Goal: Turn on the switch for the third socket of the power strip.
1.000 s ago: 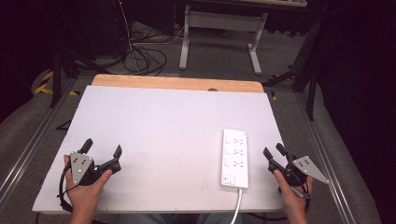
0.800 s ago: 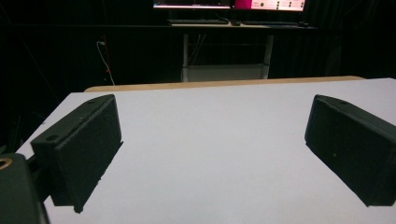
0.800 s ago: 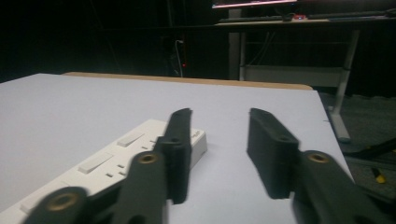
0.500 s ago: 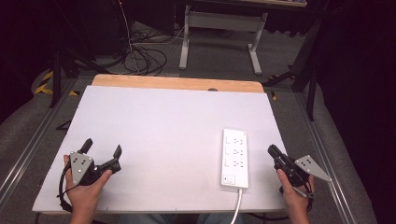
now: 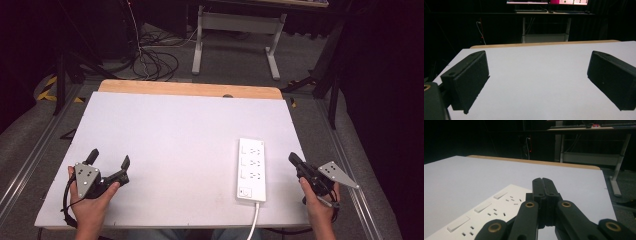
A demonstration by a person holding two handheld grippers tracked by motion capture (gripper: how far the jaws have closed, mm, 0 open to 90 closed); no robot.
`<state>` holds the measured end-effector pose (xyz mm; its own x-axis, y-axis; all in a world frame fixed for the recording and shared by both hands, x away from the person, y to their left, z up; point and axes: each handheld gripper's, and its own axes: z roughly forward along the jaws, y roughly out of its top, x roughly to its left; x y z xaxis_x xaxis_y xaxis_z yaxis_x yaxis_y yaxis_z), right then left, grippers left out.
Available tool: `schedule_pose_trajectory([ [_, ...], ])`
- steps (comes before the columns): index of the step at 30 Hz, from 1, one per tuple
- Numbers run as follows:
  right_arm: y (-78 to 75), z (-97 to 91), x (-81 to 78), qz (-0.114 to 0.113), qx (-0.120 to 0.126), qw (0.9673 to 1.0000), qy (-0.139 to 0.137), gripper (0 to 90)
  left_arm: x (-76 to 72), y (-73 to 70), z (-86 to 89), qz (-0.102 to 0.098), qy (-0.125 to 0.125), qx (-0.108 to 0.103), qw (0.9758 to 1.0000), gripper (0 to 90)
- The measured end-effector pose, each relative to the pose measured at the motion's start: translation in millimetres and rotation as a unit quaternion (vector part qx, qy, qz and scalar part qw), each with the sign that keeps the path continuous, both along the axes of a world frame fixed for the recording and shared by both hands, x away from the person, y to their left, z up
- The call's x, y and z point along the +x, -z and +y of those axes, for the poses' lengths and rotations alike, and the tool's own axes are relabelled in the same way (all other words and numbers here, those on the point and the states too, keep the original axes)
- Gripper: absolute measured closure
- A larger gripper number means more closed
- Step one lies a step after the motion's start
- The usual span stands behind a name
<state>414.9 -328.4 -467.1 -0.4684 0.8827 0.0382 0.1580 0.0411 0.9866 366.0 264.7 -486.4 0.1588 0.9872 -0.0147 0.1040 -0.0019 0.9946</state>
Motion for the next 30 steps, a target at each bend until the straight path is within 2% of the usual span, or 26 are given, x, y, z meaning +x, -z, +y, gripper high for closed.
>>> schedule_pose_trajectory([
  [5,-8.2,1.8,5.5,-0.002,-0.002,0.9999,-0.011,90.0,-0.6,0.0,1.7,-0.001,-0.005,0.001,1.0,4.6],
  [16,-16.7,12.2,15.2,0.012,-0.036,0.9986,-0.037,90.0,-1.0,-0.6,0.7,-0.001,-0.004,0.003,1.0,4.7],
  [19,-25.0,18.5,19.7,0.015,-0.052,0.9975,-0.044,90.0,-1.1,-0.8,0.5,-0.002,-0.003,0.004,1.0,4.6],
  [30,-50.6,34.9,32.5,0.021,-0.082,0.9947,-0.058,90.0,-1.4,-1.2,0.1,-0.002,-0.002,0.004,1.0,4.7],
])
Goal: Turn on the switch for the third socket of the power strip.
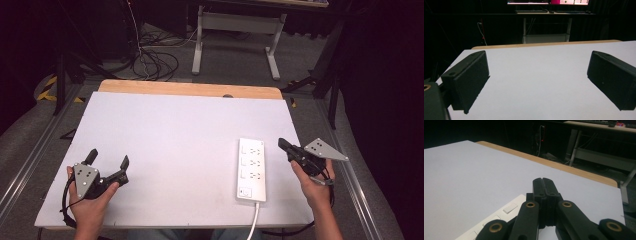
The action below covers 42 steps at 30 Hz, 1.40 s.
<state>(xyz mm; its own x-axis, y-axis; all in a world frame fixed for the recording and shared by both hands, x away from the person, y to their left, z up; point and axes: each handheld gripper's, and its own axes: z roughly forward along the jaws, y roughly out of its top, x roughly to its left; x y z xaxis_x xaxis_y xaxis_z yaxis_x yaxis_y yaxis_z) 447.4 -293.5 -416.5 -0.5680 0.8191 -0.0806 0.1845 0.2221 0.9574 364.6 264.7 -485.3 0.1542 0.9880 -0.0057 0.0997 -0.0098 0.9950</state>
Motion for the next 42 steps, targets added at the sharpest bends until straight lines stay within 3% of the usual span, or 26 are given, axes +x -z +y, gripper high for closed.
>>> schedule_pose_trajectory([
  [12,-9.8,12.9,15.0,0.014,-0.029,0.9995,-0.007,90.0,0.4,0.4,0.0,0.001,0.001,-0.002,1.0,4.7],
  [35,2.5,45.7,39.1,0.06,-0.066,0.9958,-0.022,90.0,0.5,0.1,-0.3,0.001,0.003,0.0,1.0,4.8],
  [42,10.6,63.5,45.2,0.077,-0.089,0.9926,-0.033,90.0,0.1,0.0,0.0,0.0,0.003,0.0,1.0,4.9],
])
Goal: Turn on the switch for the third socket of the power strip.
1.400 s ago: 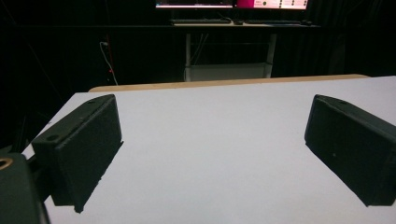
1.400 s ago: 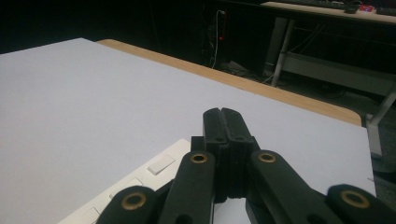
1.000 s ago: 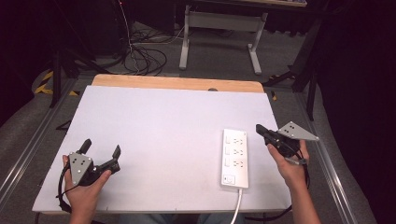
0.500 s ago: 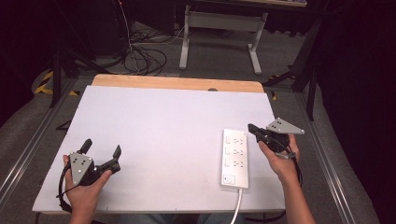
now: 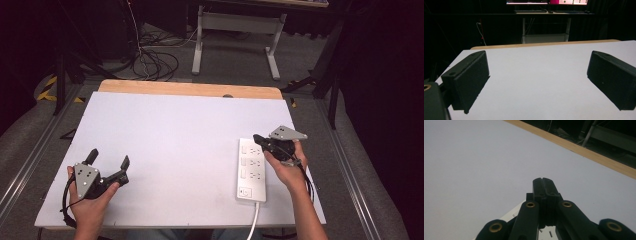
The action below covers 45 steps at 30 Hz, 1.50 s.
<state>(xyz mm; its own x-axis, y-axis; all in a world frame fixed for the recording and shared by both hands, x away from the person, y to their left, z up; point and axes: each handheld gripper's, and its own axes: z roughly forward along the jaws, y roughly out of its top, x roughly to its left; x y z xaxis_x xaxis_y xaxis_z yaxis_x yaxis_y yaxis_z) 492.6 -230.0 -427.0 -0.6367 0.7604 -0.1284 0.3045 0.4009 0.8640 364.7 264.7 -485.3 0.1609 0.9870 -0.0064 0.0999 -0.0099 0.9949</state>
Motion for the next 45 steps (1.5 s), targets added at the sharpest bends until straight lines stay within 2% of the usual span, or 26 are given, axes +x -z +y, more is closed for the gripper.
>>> schedule_pose_trajectory([
  [16,19.5,18.5,8.5,0.044,-0.034,0.9984,-0.009,90.0,0.4,0.7,-0.5,0.001,0.001,0.003,1.0,4.9],
  [29,30.2,26.8,12.8,0.077,-0.066,0.9947,-0.017,90.0,0.6,1.0,-0.2,0.001,0.0,0.004,1.0,5.0],
  [39,34.7,28.3,14.5,0.086,-0.077,0.9932,-0.018,90.0,0.8,1.2,-0.6,0.002,0.002,0.003,1.0,5.0],
  [45,35.8,27.9,15.1,0.084,-0.071,0.9937,-0.017,90.0,0.7,1.3,-0.4,0.002,0.002,0.003,1.0,5.0],
])
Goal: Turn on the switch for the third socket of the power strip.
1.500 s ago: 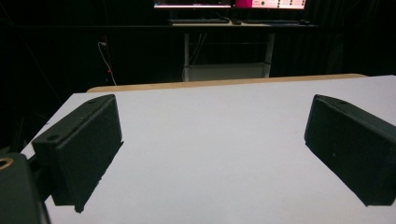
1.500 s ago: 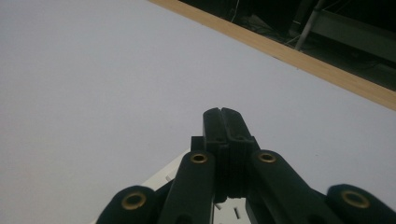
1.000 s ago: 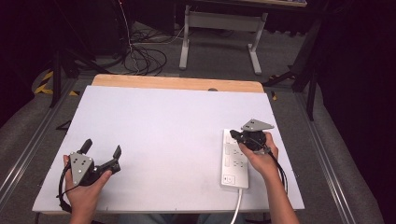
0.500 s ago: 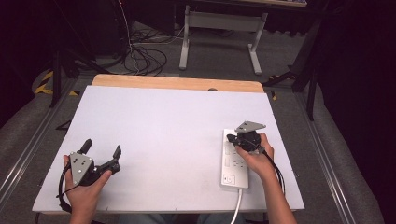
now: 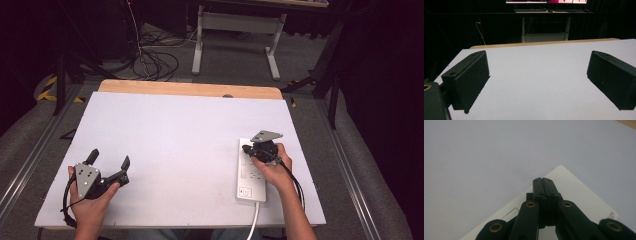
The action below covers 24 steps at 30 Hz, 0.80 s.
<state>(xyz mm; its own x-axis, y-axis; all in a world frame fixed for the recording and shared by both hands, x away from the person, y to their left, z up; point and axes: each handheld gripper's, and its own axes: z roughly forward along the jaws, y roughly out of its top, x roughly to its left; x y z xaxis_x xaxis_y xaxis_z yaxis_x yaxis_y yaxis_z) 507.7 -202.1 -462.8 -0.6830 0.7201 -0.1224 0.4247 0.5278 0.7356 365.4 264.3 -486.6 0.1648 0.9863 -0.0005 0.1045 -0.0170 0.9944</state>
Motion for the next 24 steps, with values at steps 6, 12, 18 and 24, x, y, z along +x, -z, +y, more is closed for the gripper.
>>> schedule_pose_trajectory([
  [6,0.3,0.2,-0.1,0.0,0.0,1.0,0.002,90.0,-0.1,0.2,-1.0,0.001,0.001,0.001,1.0,5.0],
  [12,0.7,1.1,-0.7,-0.005,-0.007,1.0,0.004,90.0,-0.1,0.5,-1.3,0.002,0.002,0.001,1.0,5.0],
  [18,2.7,2.3,-2.9,-0.015,-0.006,0.9998,0.009,90.0,-0.5,0.0,-2.3,0.0,0.003,0.0,1.0,5.0],
  [24,4.0,2.3,-3.9,-0.013,-0.005,0.9999,0.008,90.0,-0.5,-0.1,-2.7,0.0,0.003,0.002,1.0,5.0],
])
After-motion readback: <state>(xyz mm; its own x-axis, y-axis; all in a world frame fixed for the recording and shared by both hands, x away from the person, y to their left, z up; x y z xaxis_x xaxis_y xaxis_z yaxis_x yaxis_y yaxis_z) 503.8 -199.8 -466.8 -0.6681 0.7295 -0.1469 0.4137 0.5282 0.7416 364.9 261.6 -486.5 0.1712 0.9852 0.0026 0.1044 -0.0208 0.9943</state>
